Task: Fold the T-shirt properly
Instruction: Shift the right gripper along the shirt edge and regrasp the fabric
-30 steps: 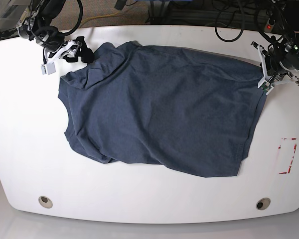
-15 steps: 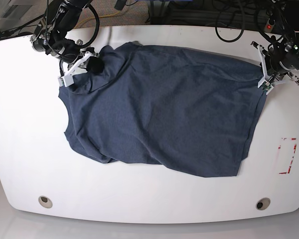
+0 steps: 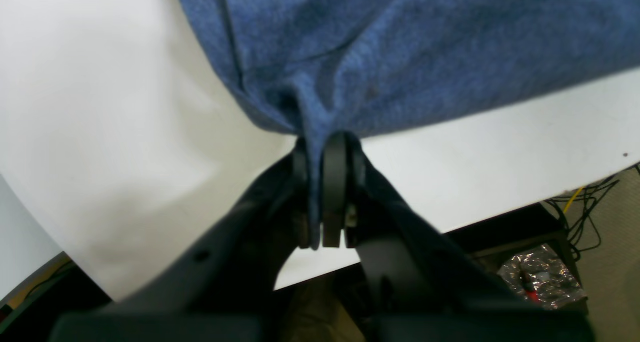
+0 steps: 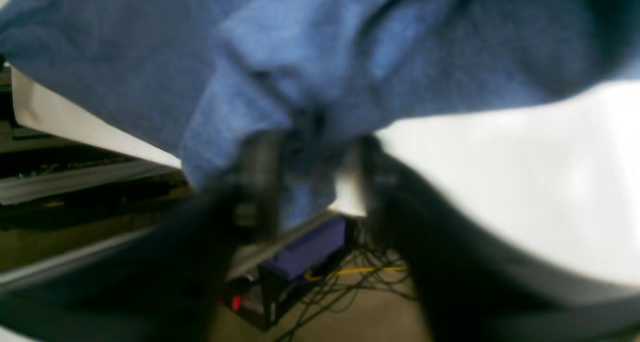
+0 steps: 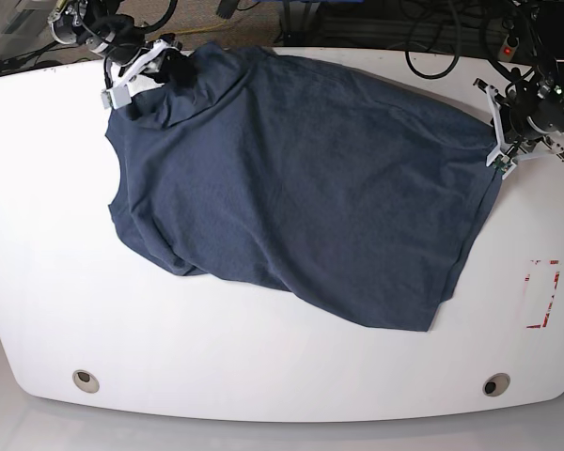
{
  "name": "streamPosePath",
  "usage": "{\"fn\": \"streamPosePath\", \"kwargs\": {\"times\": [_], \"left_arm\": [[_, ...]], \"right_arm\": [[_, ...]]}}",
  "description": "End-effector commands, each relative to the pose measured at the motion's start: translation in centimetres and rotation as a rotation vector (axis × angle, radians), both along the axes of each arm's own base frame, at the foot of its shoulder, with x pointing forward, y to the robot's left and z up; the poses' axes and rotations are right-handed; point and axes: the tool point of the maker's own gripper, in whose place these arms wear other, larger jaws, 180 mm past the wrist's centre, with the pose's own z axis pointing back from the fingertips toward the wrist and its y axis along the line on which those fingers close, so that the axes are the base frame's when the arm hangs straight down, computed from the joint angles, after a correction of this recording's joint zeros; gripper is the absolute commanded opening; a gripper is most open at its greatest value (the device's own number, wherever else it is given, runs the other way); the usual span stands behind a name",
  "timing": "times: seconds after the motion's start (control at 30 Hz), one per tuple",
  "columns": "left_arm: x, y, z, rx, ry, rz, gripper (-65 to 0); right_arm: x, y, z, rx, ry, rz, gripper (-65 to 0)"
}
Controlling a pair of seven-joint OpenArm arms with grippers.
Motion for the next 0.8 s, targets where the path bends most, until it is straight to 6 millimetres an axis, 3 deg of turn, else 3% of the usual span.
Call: {"fn": "streamPosePath", "kwargs": {"times": [0.0,0.07,0.13,0.33,0.47,0.63,0.77], "left_arm": [[0.6,0.3,0.8,0.015,-0.025,-0.011,-65.0],[0.6,0.3,0.8,0.015,-0.027,-0.011,-65.0],[0.6,0.3,0.8,0.015,-0.027,-0.011,-65.0],[1.3,-0.5,0.9,0.009,-0.034,-0.039,-65.0],[1.3,-0.6,0.9,0.01,-0.034,-0.042,-65.0],[1.4,-0.7,0.9,0.006,-0.036,-0.044,-65.0],[1.4,-0.7,0.9,0.006,-0.037,-0.044,-65.0]], "right_arm": [[0.4,-0.2,1.0,0.001,-0.045,0.0,-25.7],[0.4,-0.3,1.5,-0.011,-0.058,0.008,-17.0],[0.8,-0.6,2.3,-0.021,-0.086,0.019,-15.1],[1.4,-0.8,3.4,-0.038,-0.126,0.041,-15.1],[2.9,-2.2,3.1,-0.132,-0.121,0.05,-15.4],[5.5,-4.1,2.9,-0.23,-0.097,-0.002,-21.1],[7.0,-4.6,3.0,-0.264,-0.104,-0.019,-22.0]]}}
